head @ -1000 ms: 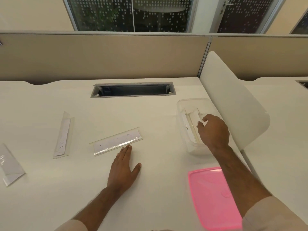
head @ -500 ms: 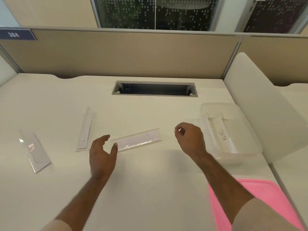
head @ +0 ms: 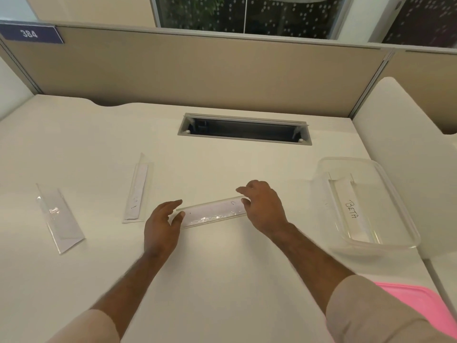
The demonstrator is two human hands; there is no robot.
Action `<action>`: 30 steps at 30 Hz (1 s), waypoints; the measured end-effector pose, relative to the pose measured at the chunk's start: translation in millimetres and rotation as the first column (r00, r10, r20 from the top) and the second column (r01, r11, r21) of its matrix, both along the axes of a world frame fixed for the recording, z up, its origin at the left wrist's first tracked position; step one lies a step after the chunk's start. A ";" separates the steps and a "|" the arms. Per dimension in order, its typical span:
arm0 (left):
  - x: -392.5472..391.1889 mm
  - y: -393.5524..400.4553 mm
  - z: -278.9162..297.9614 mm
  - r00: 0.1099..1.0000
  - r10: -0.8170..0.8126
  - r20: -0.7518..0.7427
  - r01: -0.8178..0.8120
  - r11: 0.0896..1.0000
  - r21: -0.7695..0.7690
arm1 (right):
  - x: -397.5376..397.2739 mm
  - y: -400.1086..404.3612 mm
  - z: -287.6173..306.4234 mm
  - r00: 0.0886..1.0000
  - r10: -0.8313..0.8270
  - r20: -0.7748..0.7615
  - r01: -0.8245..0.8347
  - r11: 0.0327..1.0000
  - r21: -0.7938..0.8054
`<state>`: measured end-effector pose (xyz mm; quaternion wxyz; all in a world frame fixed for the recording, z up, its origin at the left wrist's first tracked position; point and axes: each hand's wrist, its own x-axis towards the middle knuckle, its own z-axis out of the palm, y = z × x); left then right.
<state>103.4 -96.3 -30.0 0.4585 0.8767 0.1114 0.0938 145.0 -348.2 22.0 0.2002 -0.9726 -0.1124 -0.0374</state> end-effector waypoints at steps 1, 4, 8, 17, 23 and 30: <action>1.8 0.3 -0.2 1.000 -0.003 0.009 0.003 1.000 0.006 | 1.8 2.0 -0.7 1.000 0.013 -0.006 -0.013 1.000 -0.027; 6.0 0.6 -0.4 1.000 -0.007 0.028 0.006 1.000 0.029 | 4.0 8.2 -2.1 0.999 0.041 -0.004 -0.042 0.993 -0.111; 4.6 -2.2 3.5 0.996 0.003 0.084 -0.009 0.998 0.066 | -0.9 13.3 -3.9 0.997 0.070 0.022 -0.066 0.990 -0.127; -7.1 -23.4 36.3 0.935 -0.091 0.342 0.027 0.982 0.187 | -25.6 15.9 15.8 0.987 0.115 0.114 -0.114 0.993 -0.017; -12.0 -40.2 62.2 0.879 -0.180 0.442 0.102 0.976 0.194 | -43.2 8.8 32.4 0.978 0.068 0.197 -0.078 0.996 0.045; -28.0 -47.0 78.1 0.900 -0.092 0.426 0.117 0.993 -0.033 | -63.2 -13.3 42.8 0.958 -0.147 0.247 0.077 0.959 0.271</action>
